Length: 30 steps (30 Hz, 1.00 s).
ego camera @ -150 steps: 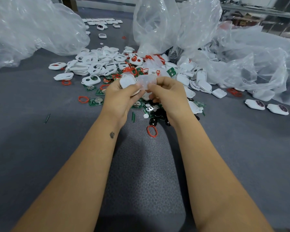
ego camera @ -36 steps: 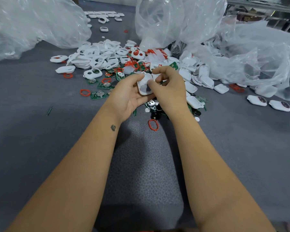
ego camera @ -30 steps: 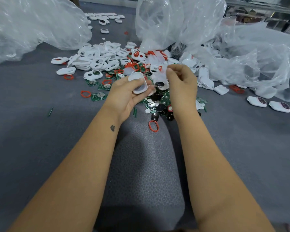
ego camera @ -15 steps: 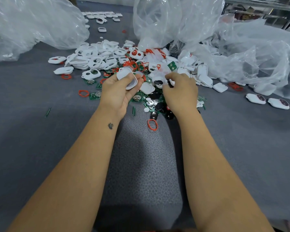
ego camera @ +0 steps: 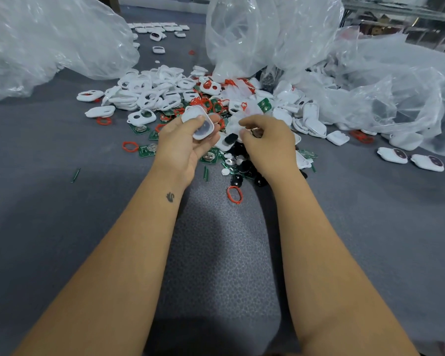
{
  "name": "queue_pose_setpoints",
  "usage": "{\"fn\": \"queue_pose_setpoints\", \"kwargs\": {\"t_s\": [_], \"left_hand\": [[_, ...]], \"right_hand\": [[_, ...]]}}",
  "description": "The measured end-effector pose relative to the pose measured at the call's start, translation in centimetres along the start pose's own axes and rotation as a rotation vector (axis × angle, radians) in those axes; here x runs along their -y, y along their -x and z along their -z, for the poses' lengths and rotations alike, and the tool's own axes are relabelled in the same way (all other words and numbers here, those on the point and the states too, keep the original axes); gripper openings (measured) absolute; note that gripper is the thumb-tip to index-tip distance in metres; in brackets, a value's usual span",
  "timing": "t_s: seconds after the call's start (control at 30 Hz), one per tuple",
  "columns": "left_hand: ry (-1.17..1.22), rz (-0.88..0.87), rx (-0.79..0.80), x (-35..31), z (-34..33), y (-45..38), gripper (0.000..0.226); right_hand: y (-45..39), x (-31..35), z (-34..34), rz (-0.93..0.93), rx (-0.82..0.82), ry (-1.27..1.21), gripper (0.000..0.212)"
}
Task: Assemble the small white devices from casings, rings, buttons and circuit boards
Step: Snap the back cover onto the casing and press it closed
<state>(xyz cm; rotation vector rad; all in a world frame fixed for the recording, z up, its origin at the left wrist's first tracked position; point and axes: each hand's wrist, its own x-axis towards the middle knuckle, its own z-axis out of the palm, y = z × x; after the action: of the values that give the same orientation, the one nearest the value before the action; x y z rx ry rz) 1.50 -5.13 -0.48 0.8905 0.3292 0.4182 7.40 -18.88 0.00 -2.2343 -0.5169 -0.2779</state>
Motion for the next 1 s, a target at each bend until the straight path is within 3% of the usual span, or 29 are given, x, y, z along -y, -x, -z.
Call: {"fn": "queue_pose_setpoints", "kwargs": {"t_s": [0.17,0.33,0.53,0.6,0.73,1.0], "left_hand": [[0.044,-0.023,-0.022,-0.2,0.0,0.0,0.012],[0.106,-0.059,-0.082,-0.3,0.1,-0.2,0.009],[0.099,-0.116,-0.097,-0.4,0.1,-0.1,0.013],[0.092,-0.132,-0.106,-0.5,0.1,0.0,0.014],[0.078,-0.137,-0.116,-0.6,0.1,0.1,0.014],[-0.015,-0.131,-0.13,-0.5,0.1,0.2,0.016]], "right_hand": [[-0.3,-0.5,0.4,-0.051,-0.066,0.183,0.039],[0.1,0.0,0.7,-0.06,0.001,0.168,0.028],[1.0,1.5,0.4,0.189,0.196,0.074,0.019],[1.1,1.8,-0.4,0.283,0.254,0.185,0.018],[1.2,1.6,-1.7,0.314,0.319,0.415,0.041],[1.2,1.6,-1.6,0.251,0.315,0.168,0.03]]}}
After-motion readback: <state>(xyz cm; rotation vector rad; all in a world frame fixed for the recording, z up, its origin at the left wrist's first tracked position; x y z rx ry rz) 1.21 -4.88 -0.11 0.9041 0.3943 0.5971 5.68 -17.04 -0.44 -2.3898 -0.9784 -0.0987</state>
